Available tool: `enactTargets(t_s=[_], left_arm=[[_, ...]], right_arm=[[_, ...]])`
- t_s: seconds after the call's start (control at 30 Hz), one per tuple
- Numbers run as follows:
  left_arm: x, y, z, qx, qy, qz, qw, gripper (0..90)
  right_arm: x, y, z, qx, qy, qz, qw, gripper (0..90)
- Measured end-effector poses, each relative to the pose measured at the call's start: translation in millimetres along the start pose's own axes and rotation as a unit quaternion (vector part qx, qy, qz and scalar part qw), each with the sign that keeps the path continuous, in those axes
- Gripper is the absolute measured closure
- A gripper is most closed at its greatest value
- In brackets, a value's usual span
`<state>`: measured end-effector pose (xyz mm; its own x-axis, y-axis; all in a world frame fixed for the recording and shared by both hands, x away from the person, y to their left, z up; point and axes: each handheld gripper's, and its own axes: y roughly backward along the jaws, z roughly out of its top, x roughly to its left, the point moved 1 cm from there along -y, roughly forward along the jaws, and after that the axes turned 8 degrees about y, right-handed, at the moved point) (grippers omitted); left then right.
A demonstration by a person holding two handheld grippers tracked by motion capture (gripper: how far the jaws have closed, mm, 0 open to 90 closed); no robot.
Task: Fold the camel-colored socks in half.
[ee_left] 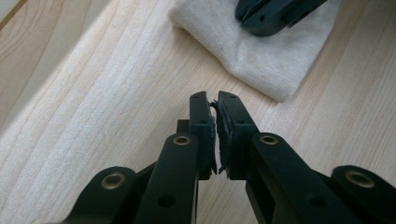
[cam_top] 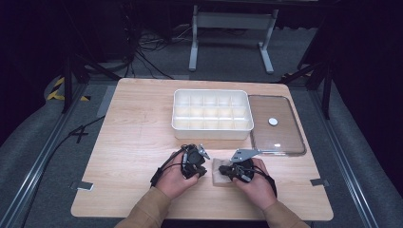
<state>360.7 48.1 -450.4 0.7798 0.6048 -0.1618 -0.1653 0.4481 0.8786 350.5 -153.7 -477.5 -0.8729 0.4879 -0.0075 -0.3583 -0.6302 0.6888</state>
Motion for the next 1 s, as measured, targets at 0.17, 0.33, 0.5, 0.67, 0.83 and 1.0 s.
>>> enactTargets(t_s=[0.17,0.33,0.5,0.67,0.83,1.0], left_arm=[[-0.1,-0.4,1.0,0.008,-0.003,-0.004,1.0,84.1],[-0.1,-2.5,1.5,0.003,0.0,-0.004,1.0,83.7],[-0.1,-5.7,4.6,0.005,-0.003,-0.009,0.9999,82.7],[-2.4,-7.2,9.9,0.009,-0.013,-0.009,0.9998,81.5],[-4.8,-14.3,11.8,0.019,-0.015,-0.01,0.9997,81.3],[-10.1,-21.3,14.8,0.018,-0.027,-0.013,0.9994,81.9]], right_arm=[[-0.3,5.6,0.7,-0.004,0.004,0.0,1.0,82.9],[-4.0,24.0,3.4,-0.017,-0.008,-0.01,0.9998,82.5],[-10.9,37.5,-9.4,0.015,-0.021,-0.031,0.9992,81.0],[-20.3,33.5,-24.5,0.021,-0.032,-0.027,0.9989,81.2],[-22.8,33.3,-27.8,0.014,-0.031,-0.013,0.9993,81.3],[-21.5,30.7,-27.5,0.008,0.002,0.018,0.9998,81.6]])
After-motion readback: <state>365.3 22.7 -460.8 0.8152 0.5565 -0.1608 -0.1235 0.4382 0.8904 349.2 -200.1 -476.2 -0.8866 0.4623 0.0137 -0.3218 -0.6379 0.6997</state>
